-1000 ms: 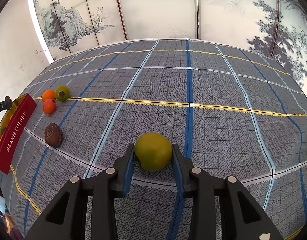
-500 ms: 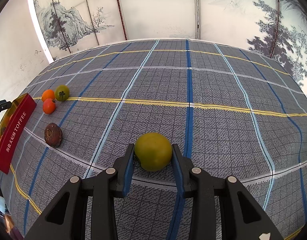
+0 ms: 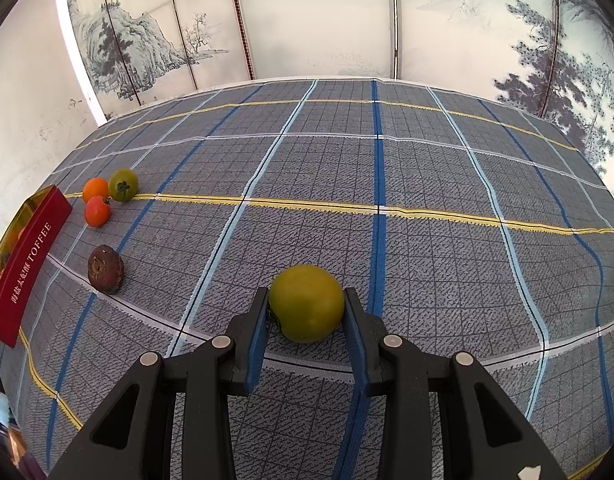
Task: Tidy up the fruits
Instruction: 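Carry the green-yellow fruit into the gold tin and open the right tool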
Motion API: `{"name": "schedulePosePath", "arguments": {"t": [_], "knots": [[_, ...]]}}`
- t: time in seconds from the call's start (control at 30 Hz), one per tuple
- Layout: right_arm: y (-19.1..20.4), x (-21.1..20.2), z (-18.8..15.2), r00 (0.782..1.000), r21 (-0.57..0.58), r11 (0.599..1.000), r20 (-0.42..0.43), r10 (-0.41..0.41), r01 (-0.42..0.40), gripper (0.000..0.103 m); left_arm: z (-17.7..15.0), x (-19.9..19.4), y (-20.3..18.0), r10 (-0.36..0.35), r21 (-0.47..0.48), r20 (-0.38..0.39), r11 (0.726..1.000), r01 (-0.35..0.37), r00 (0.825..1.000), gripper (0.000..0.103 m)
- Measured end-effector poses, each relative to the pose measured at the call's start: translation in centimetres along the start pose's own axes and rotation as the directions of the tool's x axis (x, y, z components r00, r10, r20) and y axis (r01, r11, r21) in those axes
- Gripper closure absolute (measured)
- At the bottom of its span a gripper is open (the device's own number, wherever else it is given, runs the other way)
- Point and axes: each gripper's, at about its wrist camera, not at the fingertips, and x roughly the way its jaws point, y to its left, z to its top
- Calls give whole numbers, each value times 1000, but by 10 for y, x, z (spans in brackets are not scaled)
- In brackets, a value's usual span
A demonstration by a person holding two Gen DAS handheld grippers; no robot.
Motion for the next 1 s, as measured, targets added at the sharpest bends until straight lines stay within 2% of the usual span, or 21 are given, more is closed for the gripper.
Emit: {"name": "schedulePosePath", "arguments": {"t": [0.3, 0.53, 0.67, 0.77, 0.9, 1.0], "knots": [[9, -5, -7, 1000, -20, 1000, 5, -6, 6, 70, -22, -48, 2, 12, -41, 45, 999, -10, 999, 24], [37, -26, -15, 997, -22, 998, 40, 59, -58, 70, -35, -59, 2, 28, -32, 52, 999, -26, 998, 23], [80, -45, -14, 988, -85, 988, 69, 136, -130, 70, -42, -62, 9, 31, -53, 46, 998, -29, 998, 23], [123, -60, -11, 974, -160, 967, 83, 212, -197, 70, -47, -64, 13, 47, -60, 45, 997, -44, 998, 23], [189, -78, -8, 942, -272, 915, 73, 328, -298, 70, -54, -66, 20, 71, -68, 49, 995, -68, 996, 23], [229, -82, -8, 921, -328, 876, 44, 387, -353, 70, -59, -67, 26, 94, -72, 57, 993, -90, 994, 23]]}}
